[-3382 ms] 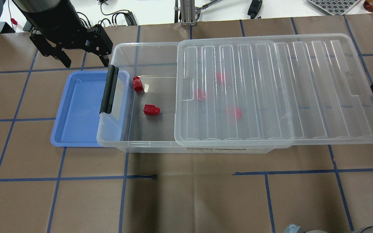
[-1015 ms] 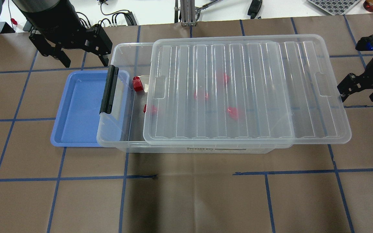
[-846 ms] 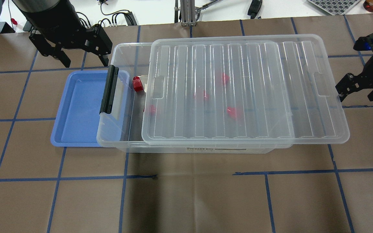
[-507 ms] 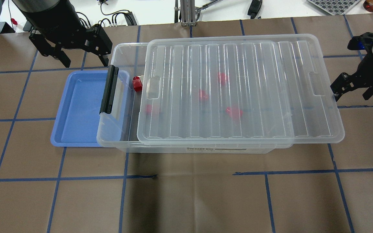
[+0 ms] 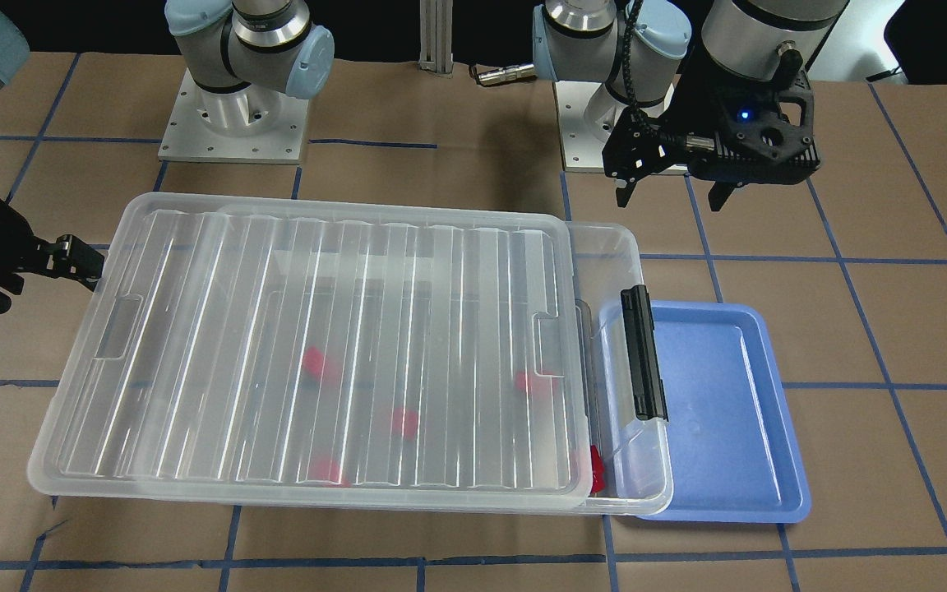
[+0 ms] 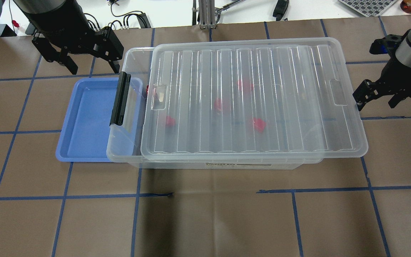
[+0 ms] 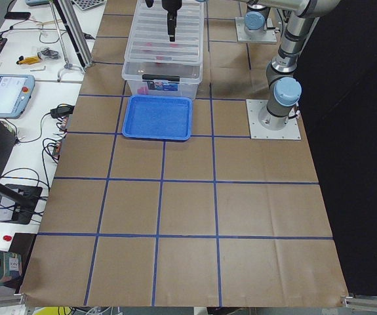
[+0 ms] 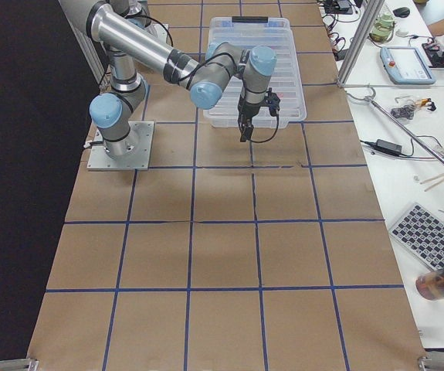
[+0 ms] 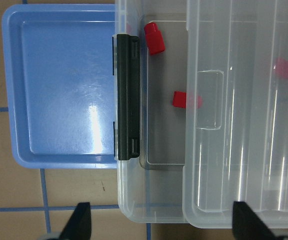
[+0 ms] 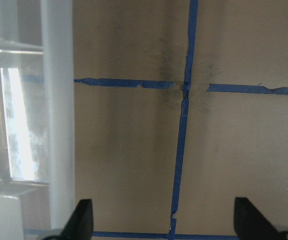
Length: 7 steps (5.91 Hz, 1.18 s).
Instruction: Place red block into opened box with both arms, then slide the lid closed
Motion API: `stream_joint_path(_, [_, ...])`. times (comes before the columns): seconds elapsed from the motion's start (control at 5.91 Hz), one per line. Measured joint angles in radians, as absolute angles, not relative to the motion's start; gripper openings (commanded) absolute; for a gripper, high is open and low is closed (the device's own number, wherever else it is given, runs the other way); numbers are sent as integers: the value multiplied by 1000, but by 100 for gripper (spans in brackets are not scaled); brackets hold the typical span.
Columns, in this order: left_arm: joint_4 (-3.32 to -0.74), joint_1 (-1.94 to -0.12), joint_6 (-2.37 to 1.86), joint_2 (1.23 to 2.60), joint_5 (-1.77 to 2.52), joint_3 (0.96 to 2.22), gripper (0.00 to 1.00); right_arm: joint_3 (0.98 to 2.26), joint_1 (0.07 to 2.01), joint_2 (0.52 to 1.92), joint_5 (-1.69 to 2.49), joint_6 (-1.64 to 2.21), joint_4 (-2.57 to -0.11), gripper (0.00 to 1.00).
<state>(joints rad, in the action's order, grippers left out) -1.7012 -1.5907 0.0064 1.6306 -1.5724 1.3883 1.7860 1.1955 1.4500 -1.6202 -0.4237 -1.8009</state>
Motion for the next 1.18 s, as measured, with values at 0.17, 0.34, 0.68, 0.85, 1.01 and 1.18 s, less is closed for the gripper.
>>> stream_joint_path(0.17, [-1701,-1591,6,1631,-1572,1388,98,1787,1201,1456,-1600,-419,-1798,100])
stream_joint_path(0.34, [-1701,-1591,6,1631,-1572,1388,98,1788,1209,1459,-1587,-414,-1796,100])
stream_joint_path(0.68, [-1701,-1591,6,1631,-1572,1388,98,1791,1245,1459,-1581,-385,-1796,100])
stream_joint_path(0.85, [-1701,-1591,6,1631,-1572,1388,98,1791,1254,1459,-1580,-378,-1796,100])
stream_joint_path(1.01, [-1701,-1591,6,1631,-1572,1388,98,1792,1258,1460,-1579,-375,-1796,100])
stream_joint_path(1.18, [-1701,-1591,6,1631,-1572,1388,98,1792,1261,1460,-1570,-374,-1796,100])
